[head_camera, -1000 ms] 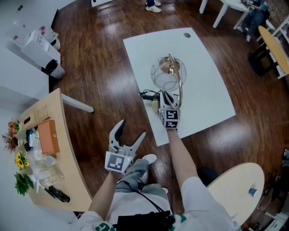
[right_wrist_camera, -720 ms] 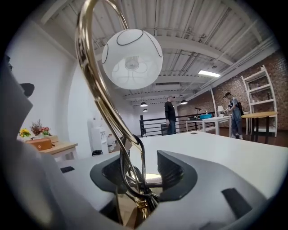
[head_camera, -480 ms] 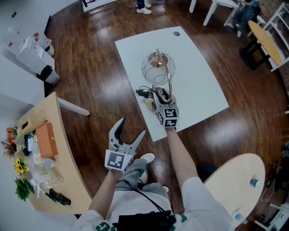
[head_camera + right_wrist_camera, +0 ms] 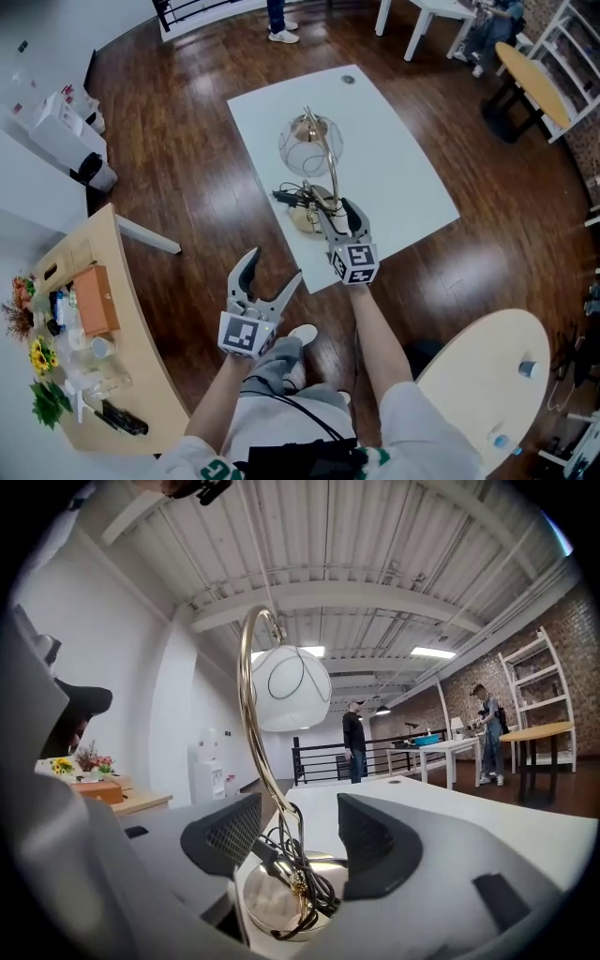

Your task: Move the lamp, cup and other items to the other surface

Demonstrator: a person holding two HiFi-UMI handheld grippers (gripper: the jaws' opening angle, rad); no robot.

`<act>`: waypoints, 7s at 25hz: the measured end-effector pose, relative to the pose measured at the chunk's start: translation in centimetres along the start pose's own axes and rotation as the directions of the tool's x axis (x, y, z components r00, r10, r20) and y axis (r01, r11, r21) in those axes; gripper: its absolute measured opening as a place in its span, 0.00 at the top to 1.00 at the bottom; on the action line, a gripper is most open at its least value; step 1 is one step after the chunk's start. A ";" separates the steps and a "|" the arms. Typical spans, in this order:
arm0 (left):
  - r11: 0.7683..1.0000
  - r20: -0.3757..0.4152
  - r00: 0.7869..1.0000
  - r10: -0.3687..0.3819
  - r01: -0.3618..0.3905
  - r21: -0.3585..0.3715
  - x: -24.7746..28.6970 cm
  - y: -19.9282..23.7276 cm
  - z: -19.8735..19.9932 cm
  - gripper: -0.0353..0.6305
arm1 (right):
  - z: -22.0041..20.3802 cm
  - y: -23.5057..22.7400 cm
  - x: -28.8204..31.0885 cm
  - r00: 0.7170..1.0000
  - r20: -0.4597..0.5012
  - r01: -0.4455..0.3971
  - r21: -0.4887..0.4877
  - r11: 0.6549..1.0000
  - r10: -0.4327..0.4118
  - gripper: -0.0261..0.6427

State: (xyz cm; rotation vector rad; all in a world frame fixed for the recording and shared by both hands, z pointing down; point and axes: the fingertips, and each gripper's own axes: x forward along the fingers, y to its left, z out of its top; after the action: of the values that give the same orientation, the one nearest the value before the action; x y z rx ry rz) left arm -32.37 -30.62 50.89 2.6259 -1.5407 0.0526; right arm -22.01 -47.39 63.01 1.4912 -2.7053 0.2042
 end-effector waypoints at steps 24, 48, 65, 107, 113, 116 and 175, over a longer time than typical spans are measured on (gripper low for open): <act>0.984 0.032 0.986 -0.162 0.160 0.078 0.6 -4.5 1.5 0.44 | 12.7 -3.1 -14.5 0.969 0.209 0.152 -0.073 0.986 -0.134 0.44; 0.551 0.038 0.553 -0.832 0.820 0.153 -1.9 -40.3 6.7 0.44 | 19.0 -3.2 -69.2 0.443 0.289 0.886 0.007 0.464 -0.849 0.44; 0.128 -0.031 0.133 -0.991 0.984 0.124 -11.1 -62.0 2.9 0.43 | 10.7 4.9 -92.6 0.027 0.171 0.997 0.073 0.040 -0.985 0.44; -0.086 -0.251 -0.077 -0.965 0.996 0.023 -17.3 -92.0 -11.5 0.43 | -11.8 -16.9 -123.2 -0.063 -0.136 0.980 0.179 -0.087 -0.989 0.44; -0.002 -0.274 0.001 -0.962 1.000 0.010 -16.1 -90.9 -12.5 0.43 | -12.9 -23.7 -123.0 -0.018 -0.170 0.984 0.172 -0.047 -0.985 0.44; 0.036 -0.273 0.035 -0.961 0.999 0.004 -15.2 -90.4 -12.9 0.43 | -13.7 -25.6 -123.3 -0.047 -0.189 0.985 0.152 -0.076 -0.981 0.44; 0.602 -0.034 0.604 -0.797 0.797 0.040 -3.5 -48.5 1.0 0.43 | 11.1 -4.8 -75.5 0.586 0.050 0.784 0.215 0.582 -0.808 0.55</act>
State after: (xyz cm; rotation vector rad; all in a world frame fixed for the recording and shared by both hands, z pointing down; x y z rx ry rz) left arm 8.20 -4.23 46.40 3.0702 -0.2099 0.0384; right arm 22.75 11.88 44.67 2.6869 -1.8031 0.2863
